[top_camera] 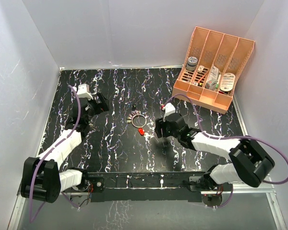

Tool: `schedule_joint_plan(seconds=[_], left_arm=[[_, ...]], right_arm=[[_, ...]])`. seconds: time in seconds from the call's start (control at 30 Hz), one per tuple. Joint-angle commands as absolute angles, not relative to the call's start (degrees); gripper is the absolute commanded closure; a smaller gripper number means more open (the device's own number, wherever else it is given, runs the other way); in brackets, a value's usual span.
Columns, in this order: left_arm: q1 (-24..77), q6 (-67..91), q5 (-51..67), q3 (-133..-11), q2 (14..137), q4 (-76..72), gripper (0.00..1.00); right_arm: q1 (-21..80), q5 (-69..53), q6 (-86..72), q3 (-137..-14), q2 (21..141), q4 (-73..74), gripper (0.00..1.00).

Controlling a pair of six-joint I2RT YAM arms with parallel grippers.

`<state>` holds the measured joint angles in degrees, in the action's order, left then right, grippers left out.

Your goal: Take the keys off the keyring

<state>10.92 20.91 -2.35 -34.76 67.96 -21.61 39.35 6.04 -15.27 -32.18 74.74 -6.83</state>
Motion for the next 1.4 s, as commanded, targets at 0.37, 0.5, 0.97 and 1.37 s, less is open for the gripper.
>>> schedule_joint_plan(seconds=[0.37,0.5,0.97,1.37], left_arm=[[10.81,23.47,-4.44,-33.15,63.81,-19.88,0.05],[10.74,23.46,-5.07,-32.26,63.05,-20.82,0.05],[10.77,23.02,-6.05,-32.42,63.89,-20.47,0.05],[10.81,23.55,-5.73,-32.34,64.71,-21.03,0.05]], right_arm=[[47.86,5.54,-14.78,-39.72,89.69,-16.16,0.49],[47.81,6.0,-14.57,-41.38,92.43,-17.0,0.49],[47.9,5.05,-14.8,-44.73,97.73,-15.58,0.53],[47.9,6.77,-15.75,-44.6,99.4,-11.96,0.75]])
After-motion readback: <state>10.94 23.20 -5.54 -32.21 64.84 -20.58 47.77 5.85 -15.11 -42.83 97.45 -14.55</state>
